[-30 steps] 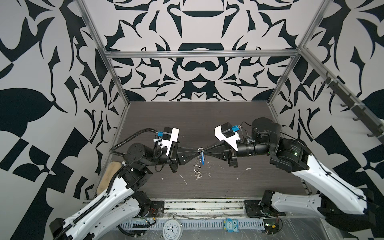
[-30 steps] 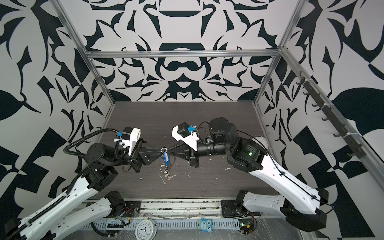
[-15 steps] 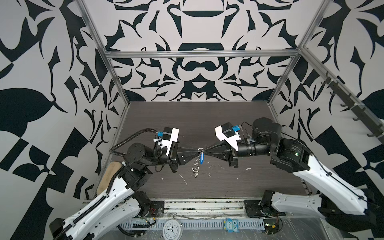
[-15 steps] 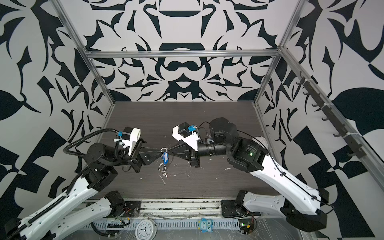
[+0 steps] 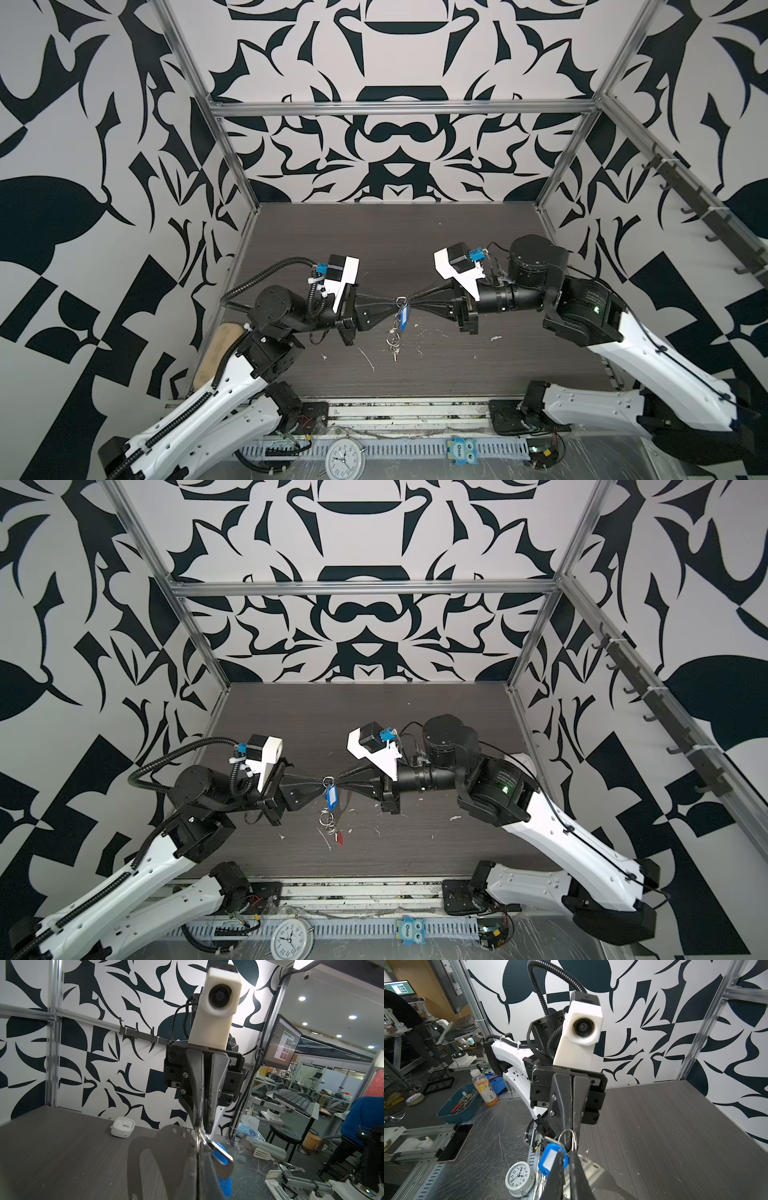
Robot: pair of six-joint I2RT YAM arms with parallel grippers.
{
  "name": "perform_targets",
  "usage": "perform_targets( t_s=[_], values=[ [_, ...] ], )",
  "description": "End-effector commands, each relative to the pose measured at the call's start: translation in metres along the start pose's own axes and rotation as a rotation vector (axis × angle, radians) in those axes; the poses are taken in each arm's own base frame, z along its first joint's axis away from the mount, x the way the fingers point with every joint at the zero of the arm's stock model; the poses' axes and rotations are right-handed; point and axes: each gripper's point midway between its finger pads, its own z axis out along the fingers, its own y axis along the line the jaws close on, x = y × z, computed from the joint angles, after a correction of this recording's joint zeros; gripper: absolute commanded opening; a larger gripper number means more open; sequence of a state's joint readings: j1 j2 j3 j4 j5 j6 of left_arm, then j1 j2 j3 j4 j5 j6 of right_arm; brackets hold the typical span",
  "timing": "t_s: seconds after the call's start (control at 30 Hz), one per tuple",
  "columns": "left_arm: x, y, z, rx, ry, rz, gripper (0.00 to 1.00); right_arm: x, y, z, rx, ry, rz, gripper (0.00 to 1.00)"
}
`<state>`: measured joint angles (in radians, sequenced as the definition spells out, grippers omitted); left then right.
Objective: Remove the keys from the keyring
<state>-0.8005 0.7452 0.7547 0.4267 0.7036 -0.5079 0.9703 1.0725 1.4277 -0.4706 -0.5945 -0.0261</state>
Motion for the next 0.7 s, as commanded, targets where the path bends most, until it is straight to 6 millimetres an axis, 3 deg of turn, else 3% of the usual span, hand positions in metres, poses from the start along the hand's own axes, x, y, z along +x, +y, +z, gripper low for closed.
perform_targets(
  t_s=[0.0,0.43,0.67],
  values=[
    [-0.005,-0.006,-0.002,0.018,-0.022,0.031,0.00,-0.018,0.004,0.000,-0.022,-0.057,-0.023,0.11],
    [-0.007,-0.007,-0.003,0.013,-0.032,0.038,0.00,-0.010,-0.004,0.007,-0.001,-0.046,0.004,0.11],
    [-0.008,-0.006,-0.003,0.005,-0.034,0.046,0.00,-0.008,-0.004,0.005,0.002,-0.052,0.012,0.16]
  ],
)
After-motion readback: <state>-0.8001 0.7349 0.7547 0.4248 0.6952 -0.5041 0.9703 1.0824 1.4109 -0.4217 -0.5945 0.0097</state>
